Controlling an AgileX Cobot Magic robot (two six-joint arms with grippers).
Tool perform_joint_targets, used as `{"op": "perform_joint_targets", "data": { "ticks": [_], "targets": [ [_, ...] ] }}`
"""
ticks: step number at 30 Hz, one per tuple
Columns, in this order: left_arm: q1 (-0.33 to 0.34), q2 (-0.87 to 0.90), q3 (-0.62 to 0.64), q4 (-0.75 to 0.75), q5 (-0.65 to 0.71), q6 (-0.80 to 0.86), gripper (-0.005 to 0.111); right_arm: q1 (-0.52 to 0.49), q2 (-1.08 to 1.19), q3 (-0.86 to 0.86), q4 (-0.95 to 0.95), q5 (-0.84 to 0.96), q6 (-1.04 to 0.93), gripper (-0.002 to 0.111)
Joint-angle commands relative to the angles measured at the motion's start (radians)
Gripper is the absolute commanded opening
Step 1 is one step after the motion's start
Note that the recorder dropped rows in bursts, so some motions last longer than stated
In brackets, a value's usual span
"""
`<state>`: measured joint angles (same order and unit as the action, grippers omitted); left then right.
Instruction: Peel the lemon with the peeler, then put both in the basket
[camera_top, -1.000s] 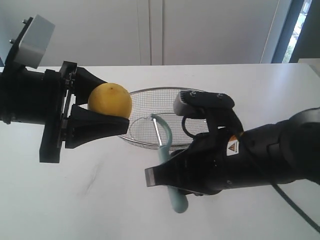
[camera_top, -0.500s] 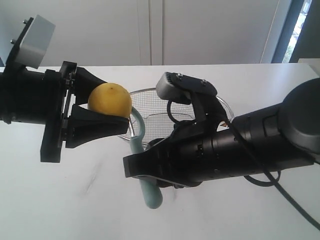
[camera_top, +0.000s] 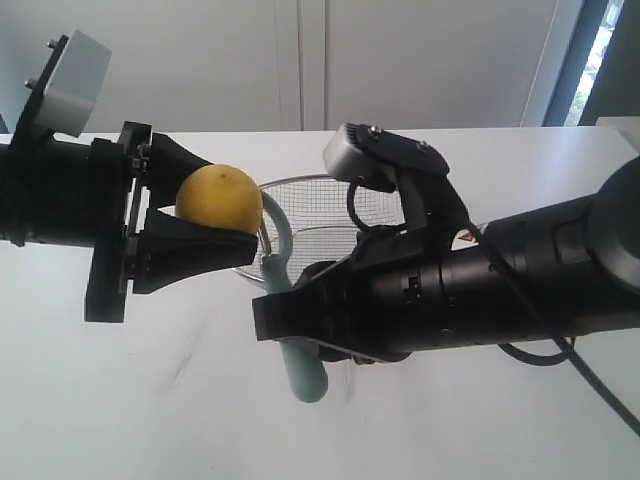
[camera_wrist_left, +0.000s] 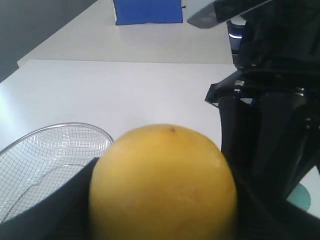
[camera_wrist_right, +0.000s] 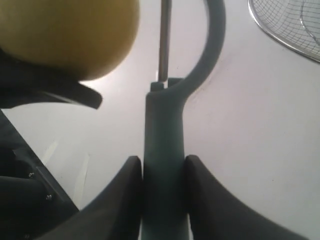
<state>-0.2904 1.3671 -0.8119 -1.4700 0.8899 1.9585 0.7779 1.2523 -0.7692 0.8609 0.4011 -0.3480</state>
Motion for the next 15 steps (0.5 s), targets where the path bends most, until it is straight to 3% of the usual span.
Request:
{"op": "perform_joint_targets", "data": {
  "ticks": [1,15],
  "targets": [
    [-0.003,-0.004,-0.004,-0.015,0.018,0.158,0.0,0.0,-0.017,-0.008,0.002,-0.026,-0.012,0.0],
    [-0.003,-0.004,-0.004,0.009,-0.036,0.139,0.0,-0.002,-0.023,-0.008,0.002,-0.063,-0.01,0.0]
  ]
}}
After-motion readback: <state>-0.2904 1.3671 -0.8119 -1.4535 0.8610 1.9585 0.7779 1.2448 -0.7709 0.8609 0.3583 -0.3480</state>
